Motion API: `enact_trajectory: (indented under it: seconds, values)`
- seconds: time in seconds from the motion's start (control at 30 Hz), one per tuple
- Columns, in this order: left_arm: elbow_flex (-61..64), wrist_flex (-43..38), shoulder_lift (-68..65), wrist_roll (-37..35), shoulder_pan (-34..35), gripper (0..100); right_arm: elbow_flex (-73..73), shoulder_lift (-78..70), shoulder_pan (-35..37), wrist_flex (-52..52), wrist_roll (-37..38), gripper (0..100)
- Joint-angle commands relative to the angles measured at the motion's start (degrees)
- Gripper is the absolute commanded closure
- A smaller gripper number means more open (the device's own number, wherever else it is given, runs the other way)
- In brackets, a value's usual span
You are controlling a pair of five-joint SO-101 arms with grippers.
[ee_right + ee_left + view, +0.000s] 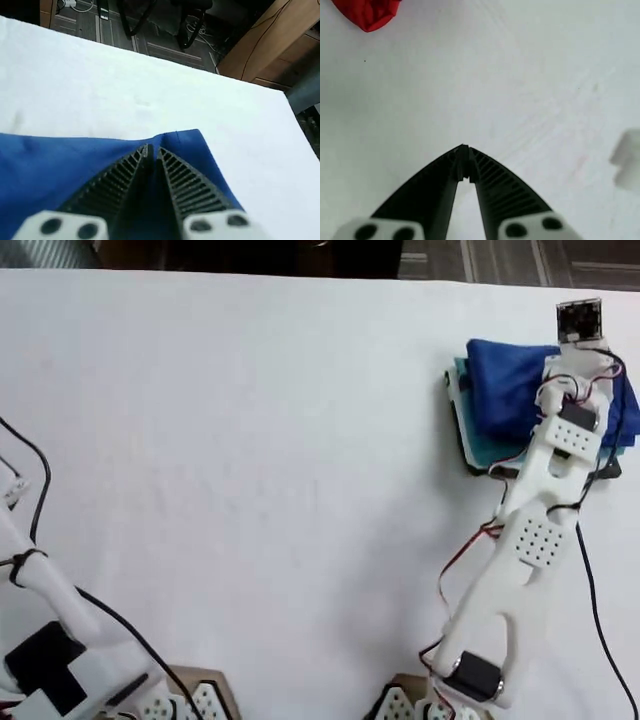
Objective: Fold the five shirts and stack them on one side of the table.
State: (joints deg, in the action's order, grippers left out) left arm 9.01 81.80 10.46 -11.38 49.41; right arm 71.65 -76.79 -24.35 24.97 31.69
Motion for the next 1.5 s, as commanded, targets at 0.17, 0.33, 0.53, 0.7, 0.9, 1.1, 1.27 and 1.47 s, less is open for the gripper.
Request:
enact_trajectory:
  seconds: [0.17,0.33,0.53,0.7,0.9,1.1,1.27,1.47]
  values:
    - [-2.2,-0.6,0.8,0.4,0.4,97,2.5,0.5,-1.3,-1.0,0.0,97.8]
    - [-2.6,-0.5,0.8,0.4,0.4,97,9.2,3.7,1.3,2.7,-0.4,97.8]
    - [-6.1,4.1,3.0,0.5,0.4,97,22.8,11.5,6.3,17.0,-0.5,97.5]
    - [-7.8,8.4,7.6,10.3,0.6,97,23.6,20.4,10.9,31.3,-0.5,97.5]
    - [-8.1,7.9,11.4,28.7,9.0,97,23.8,27.7,16.1,52.0,-0.5,97.5]
    - [-7.6,1.2,9.6,37.2,19.1,97,23.7,34.9,22.4,72.0,-0.5,97.4]
    - [-8.1,-10.4,1.8,37.9,23.4,87,20.4,39.4,25.1,76.7,-5.5,97.4]
    - [-8.2,-27.0,-8.2,37.9,25.0,81,1.7,55.3,27.9,76.7,-8.7,97.4]
